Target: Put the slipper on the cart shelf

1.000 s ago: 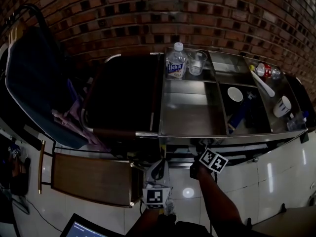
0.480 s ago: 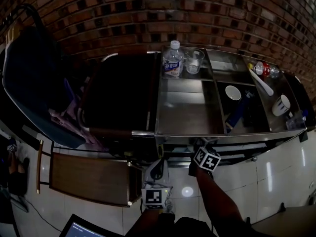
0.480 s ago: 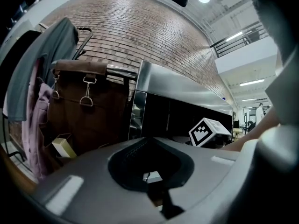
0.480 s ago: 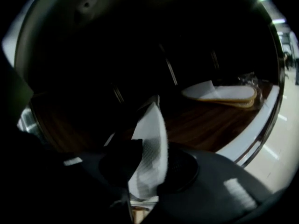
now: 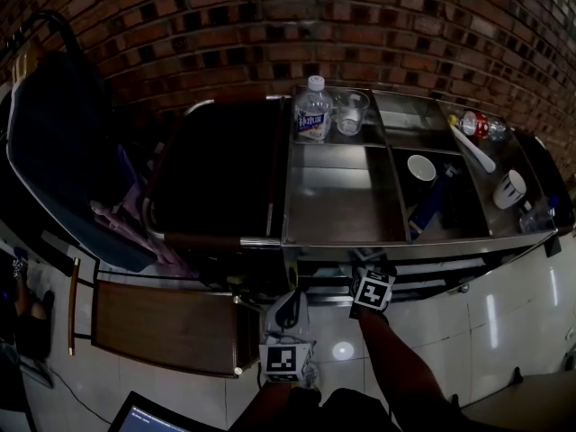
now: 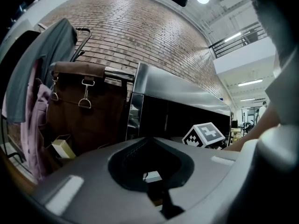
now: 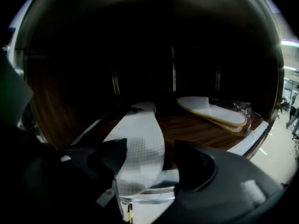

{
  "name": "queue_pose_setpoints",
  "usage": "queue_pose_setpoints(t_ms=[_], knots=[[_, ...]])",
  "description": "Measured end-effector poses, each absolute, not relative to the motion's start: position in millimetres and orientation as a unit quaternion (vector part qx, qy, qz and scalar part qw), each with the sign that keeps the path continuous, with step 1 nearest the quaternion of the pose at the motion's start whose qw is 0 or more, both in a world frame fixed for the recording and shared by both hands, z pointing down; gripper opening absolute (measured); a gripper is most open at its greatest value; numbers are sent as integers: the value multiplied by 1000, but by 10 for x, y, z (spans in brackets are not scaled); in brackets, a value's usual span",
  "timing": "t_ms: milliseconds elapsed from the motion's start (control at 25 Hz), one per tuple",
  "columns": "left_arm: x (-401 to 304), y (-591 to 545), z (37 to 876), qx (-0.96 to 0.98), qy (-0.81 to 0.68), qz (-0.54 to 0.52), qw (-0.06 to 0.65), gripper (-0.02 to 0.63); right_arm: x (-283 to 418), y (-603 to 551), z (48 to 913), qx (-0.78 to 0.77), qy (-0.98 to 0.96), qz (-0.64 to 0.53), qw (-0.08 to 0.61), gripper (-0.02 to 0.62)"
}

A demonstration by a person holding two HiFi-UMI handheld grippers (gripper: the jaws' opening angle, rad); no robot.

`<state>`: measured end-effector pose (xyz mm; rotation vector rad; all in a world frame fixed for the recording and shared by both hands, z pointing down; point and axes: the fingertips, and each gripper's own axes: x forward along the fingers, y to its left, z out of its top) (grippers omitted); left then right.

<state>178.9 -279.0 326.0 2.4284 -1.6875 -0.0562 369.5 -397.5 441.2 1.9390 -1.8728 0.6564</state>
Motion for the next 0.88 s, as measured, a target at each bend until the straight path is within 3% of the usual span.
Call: queue_pose_setpoints(t_ms=[240, 560, 880], knots=[[1746, -2732, 3306, 814, -573, -15, 90, 15, 3761, -3992, 4405, 701, -655, 190, 209, 374], [1754, -2675, 3126, 817, -571, -25, 74, 15, 3711, -4011, 4040, 671, -699, 161, 187, 393], [1959, -2660, 2965, 824, -562, -29, 68, 15, 3657, -3298, 3444, 633, -750, 101, 163, 390]])
